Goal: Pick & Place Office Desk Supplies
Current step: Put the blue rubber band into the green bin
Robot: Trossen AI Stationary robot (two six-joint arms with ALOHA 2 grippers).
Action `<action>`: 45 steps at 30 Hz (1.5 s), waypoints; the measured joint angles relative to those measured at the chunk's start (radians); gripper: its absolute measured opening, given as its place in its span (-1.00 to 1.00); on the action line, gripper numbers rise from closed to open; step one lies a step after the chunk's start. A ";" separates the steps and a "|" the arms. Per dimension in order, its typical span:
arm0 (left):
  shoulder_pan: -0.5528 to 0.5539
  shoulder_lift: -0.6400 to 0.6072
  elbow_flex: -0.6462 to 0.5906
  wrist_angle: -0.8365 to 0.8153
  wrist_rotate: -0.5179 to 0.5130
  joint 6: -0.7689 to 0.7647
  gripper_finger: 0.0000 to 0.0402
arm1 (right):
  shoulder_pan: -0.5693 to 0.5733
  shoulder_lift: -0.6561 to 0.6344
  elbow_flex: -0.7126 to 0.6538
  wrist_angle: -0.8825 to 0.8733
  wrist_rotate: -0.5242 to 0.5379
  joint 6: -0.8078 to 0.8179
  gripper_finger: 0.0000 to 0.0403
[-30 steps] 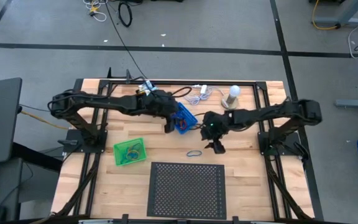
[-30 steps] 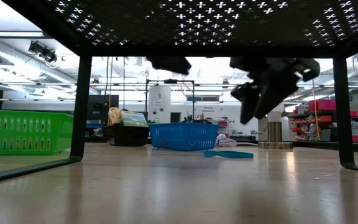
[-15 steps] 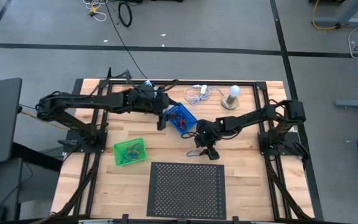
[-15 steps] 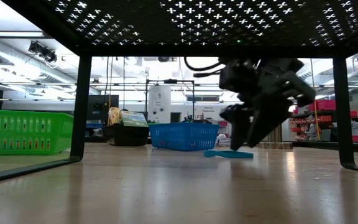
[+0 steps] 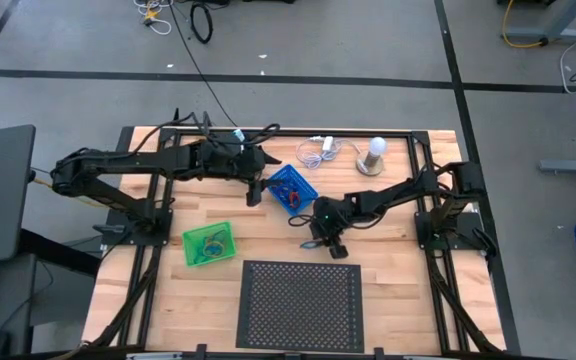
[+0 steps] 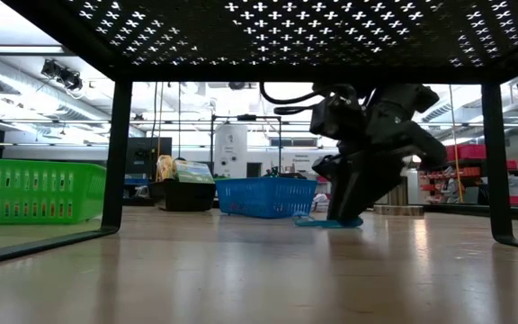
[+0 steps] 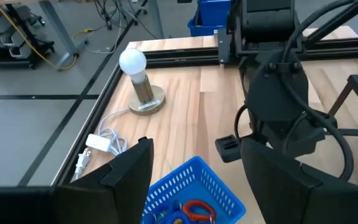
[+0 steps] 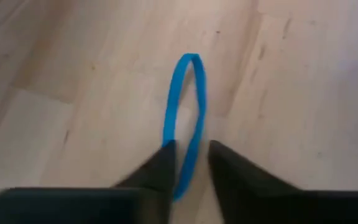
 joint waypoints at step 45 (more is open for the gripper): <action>0.000 0.000 0.000 0.002 0.015 0.026 0.24 | 0.043 -0.199 -0.004 -0.177 0.132 -0.080 -0.10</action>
